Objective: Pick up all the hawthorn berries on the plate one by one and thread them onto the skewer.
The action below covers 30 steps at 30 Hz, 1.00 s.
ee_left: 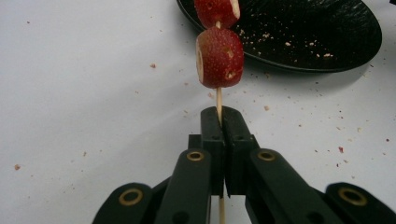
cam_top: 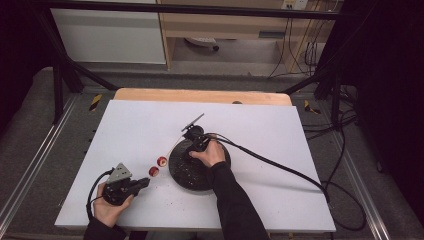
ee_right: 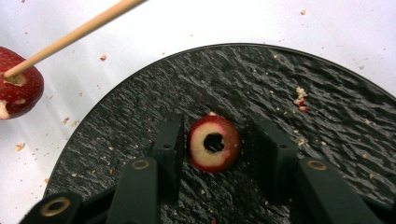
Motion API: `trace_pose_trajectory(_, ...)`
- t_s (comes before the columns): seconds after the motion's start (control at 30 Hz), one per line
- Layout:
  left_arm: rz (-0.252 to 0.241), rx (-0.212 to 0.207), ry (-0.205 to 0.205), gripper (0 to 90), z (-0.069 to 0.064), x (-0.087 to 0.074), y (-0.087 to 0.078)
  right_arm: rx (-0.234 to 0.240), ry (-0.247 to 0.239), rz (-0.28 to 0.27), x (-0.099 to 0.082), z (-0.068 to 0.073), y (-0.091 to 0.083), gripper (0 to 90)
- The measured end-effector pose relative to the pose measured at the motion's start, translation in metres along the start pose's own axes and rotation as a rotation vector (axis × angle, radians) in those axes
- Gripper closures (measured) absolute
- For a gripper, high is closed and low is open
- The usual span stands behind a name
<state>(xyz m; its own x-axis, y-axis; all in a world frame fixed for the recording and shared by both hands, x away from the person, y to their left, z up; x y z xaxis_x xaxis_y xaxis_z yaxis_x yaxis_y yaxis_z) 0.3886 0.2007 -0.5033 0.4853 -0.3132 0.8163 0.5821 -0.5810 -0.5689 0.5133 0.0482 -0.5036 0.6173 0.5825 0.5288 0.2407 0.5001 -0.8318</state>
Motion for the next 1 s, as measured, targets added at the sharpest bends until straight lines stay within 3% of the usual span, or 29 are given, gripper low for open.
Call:
trace_pose_trajectory(0.3,-0.005,0.0,-0.001,88.1,0.0,0.001,0.0,0.0,0.005,0.001,0.0,0.001,-0.002,62.1)
trace_pose_trajectory(0.7,-0.027,-0.007,0.005,88.1,-0.005,0.004,-0.001,-0.018,0.027,-0.041,0.002,0.003,-0.031,62.4)
trace_pose_trajectory(1.0,-0.038,-0.006,0.014,88.1,-0.01,0.007,0.0,-0.01,0.061,-0.131,-0.002,0.005,-0.054,62.6)
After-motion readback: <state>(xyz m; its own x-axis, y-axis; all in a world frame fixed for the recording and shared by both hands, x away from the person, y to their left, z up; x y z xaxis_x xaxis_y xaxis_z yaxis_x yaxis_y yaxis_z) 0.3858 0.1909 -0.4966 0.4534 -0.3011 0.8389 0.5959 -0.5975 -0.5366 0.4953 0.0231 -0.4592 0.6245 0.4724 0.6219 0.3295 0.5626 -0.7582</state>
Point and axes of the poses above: each handheld gripper's, and its own axes: y roughly forward along the jaws, x roughly out of its top, z roughly to its left, the point moved 10 cm from there along y, roughly forward along the jaws, and after that the axes turned 3 degrees about -z, right-handed, at the moved point
